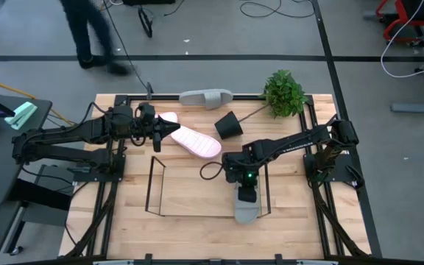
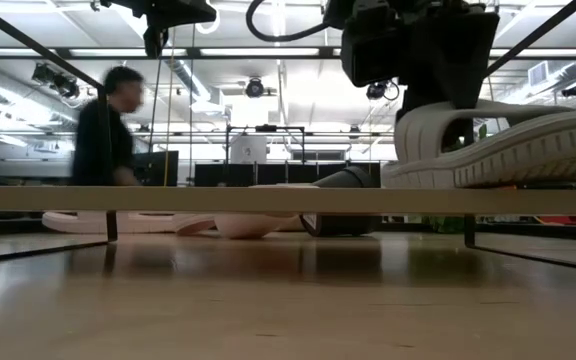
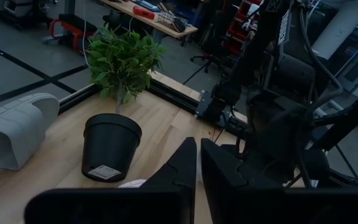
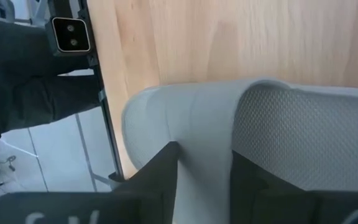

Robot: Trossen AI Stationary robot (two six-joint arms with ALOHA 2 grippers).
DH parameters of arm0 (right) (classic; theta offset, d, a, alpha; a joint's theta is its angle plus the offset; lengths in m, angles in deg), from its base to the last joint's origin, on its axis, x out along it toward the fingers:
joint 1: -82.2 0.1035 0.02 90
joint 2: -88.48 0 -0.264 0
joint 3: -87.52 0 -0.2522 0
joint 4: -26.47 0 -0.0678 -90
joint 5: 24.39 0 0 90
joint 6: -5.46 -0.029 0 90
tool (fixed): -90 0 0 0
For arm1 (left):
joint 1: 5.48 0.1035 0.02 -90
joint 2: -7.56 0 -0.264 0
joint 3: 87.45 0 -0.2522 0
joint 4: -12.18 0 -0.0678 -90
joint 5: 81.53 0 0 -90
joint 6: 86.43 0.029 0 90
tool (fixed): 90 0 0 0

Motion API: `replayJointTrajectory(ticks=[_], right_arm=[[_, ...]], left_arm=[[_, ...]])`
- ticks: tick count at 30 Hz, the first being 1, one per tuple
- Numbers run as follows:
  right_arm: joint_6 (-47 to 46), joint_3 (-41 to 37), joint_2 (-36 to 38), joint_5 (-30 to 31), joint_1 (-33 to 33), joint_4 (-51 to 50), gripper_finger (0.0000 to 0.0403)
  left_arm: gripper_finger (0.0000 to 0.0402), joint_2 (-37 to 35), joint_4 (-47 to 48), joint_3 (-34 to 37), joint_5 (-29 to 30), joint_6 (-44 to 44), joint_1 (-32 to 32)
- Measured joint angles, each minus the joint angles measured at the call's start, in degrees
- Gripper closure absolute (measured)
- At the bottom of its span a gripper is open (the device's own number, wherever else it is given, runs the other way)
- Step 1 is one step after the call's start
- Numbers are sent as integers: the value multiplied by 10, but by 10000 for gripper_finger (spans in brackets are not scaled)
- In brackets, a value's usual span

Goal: Pick and place slides into the shelf
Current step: Put the right gray slipper on the shelf

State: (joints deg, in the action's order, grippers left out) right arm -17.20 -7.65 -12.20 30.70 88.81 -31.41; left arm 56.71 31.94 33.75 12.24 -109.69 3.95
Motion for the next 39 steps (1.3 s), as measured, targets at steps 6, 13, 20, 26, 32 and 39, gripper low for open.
replayJointTrajectory(ticks=[6, 13, 20, 26, 32, 39], right_arm=[[-3, 0, 0, 16, 8, 0, 266], [-3, 0, 0, 27, 18, 0, 235], [-3, 0, 0, 37, 26, -19, 207], [-3, 0, 0, 25, 26, -46, 179], [-3, 8, 0, 24, 26, -52, 159], [2, 22, 0, 24, 19, -78, 151]], left_arm=[[370, 0, 0, 0, 0, 0, 0], [380, 0, 0, 0, 0, 0, 0], [374, 0, 0, 0, 0, 0, 0], [367, 0, 0, 0, 0, 0, 0], [374, 0, 1, 0, 0, 0, 0], [376, 0, 2, 0, 0, 0, 0]])
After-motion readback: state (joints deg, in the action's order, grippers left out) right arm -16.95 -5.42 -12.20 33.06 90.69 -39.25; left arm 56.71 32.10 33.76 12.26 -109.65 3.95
